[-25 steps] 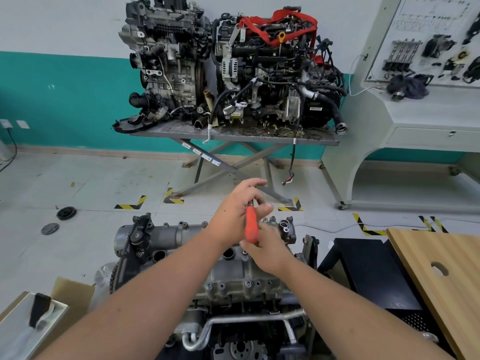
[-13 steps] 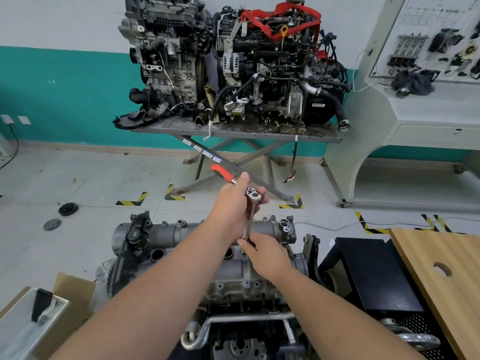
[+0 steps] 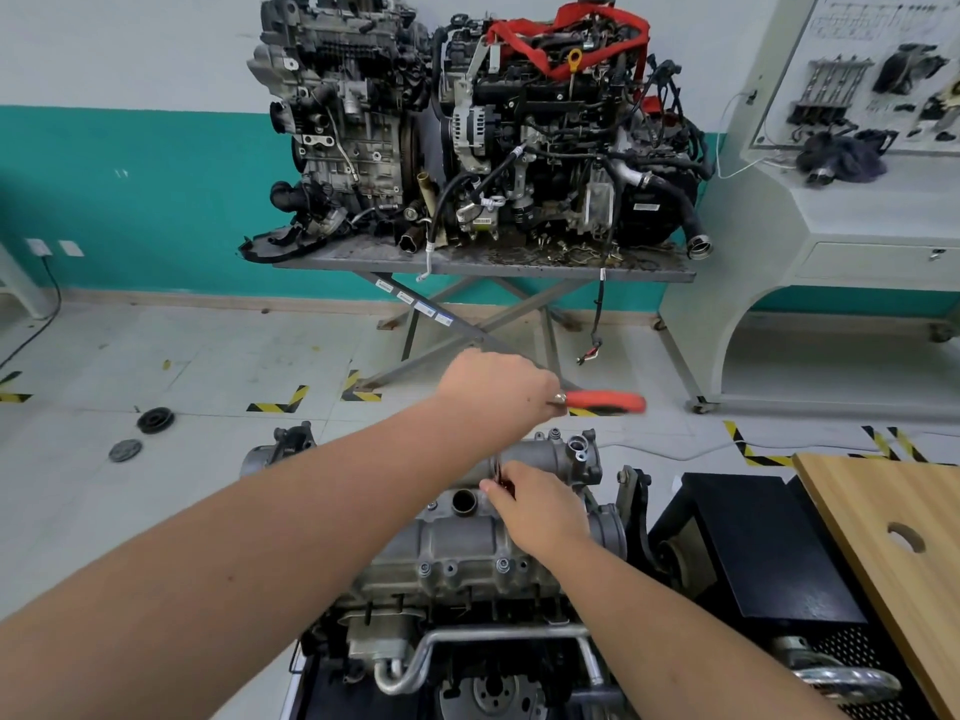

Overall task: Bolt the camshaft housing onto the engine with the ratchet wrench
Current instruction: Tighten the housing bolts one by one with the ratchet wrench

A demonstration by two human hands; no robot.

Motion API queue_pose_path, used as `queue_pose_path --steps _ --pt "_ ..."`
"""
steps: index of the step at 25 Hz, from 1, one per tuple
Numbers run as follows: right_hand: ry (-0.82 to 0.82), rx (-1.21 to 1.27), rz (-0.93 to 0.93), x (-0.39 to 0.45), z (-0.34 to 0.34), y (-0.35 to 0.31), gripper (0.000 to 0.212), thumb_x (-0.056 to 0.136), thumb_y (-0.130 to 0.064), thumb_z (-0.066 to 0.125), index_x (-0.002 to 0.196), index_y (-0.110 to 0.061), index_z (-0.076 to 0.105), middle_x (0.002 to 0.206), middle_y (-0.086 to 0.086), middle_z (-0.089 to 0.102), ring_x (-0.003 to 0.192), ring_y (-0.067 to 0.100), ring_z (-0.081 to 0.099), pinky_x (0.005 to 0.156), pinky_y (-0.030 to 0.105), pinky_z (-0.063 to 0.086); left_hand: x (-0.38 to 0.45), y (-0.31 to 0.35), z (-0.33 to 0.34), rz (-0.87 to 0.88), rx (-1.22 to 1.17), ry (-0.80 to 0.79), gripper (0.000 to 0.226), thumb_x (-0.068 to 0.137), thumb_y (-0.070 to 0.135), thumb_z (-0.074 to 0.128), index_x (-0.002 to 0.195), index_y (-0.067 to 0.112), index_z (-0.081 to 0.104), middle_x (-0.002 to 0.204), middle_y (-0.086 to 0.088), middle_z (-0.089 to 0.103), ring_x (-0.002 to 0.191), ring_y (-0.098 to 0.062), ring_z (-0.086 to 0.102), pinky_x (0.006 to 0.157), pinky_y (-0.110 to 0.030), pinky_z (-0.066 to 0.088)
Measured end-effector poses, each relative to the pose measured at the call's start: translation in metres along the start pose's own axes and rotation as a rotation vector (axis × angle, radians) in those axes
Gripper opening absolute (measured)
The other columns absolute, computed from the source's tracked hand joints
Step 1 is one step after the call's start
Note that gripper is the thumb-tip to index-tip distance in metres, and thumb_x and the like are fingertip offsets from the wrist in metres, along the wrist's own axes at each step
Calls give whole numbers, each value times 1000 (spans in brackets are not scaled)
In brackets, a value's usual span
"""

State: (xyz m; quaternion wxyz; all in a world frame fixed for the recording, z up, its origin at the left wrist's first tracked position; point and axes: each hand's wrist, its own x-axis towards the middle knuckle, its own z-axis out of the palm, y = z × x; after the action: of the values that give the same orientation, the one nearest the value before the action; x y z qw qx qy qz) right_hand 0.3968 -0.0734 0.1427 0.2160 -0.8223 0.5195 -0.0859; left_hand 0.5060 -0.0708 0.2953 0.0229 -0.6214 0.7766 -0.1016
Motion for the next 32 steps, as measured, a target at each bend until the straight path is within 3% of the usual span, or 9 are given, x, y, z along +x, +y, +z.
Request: queue_pose_path --steps 2,5,8,10,16,19,24,29,32 --pt "29 5 9 3 1 0 31 97 -54 40 77 -31 45 79 -8 60 76 18 59 61 33 39 -13 3 20 163 18 353 34 98 44 50 75 21 53 76 5 49 75 -21 57 63 -31 32" --pt "43 -61 -51 5 7 -2 17 100 -36 43 85 -36 50 84 -10 59 75 10 56 61 24 41 -21 16 52 44 -234 810 48 91 51 53 65 12 62 85 -2 64 83 -26 61 67 -37 46" --pt "48 122 37 4 10 5 23 97 -25 55 118 -19 60 110 4 68 102 25 64 82 34 50 -19 43 67 -43 -865 721 39 96 45 49 95 12 70 116 4 65 109 -14 60 88 -37 50" --pt "42 82 48 4 8 8 19 93 -23 52 108 -18 63 104 5 70 96 30 67 74 37 48 -18 51 64 -164 -1376 570 35 99 47 41 107 27 69 120 21 64 112 -4 61 93 -27 49" --pt "-70 -1 -8 6 1 8 36 97 -52 33 72 -29 44 83 -5 64 81 25 62 67 36 46 -5 30 48 -681 -2187 336 24 102 31 45 98 13 60 87 -7 76 66 -18 70 58 -26 46" --pt "-52 -50 -44 4 1 7 36 99 -57 36 81 -29 51 87 -4 67 85 23 63 68 36 44 -6 8 30 -850 -2004 101 19 101 21 45 97 5 56 64 -3 71 57 -18 69 61 -29 49" --pt "-31 -74 -89 2 1 3 41 101 -57 37 79 -26 53 71 -6 55 82 25 63 60 35 35 -12 -6 -13 -565 -1144 -362 21 94 18 44 79 10 56 69 -1 75 61 -14 65 66 -30 45" --pt "-42 -68 -80 2 2 4 44 100 -56 39 71 -25 49 62 -9 45 74 24 58 59 34 37 -8 1 -35 -491 -778 -473 25 96 13 38 78 10 54 83 -5 76 66 -18 71 62 -29 48" --pt "-36 -72 -76 0 0 3 44 100 -56 38 73 -25 52 70 -6 56 73 23 55 61 34 39 -3 2 -34 -487 -742 -460 28 95 6 36 112 0 58 52 2 65 59 -20 70 58 -29 49"
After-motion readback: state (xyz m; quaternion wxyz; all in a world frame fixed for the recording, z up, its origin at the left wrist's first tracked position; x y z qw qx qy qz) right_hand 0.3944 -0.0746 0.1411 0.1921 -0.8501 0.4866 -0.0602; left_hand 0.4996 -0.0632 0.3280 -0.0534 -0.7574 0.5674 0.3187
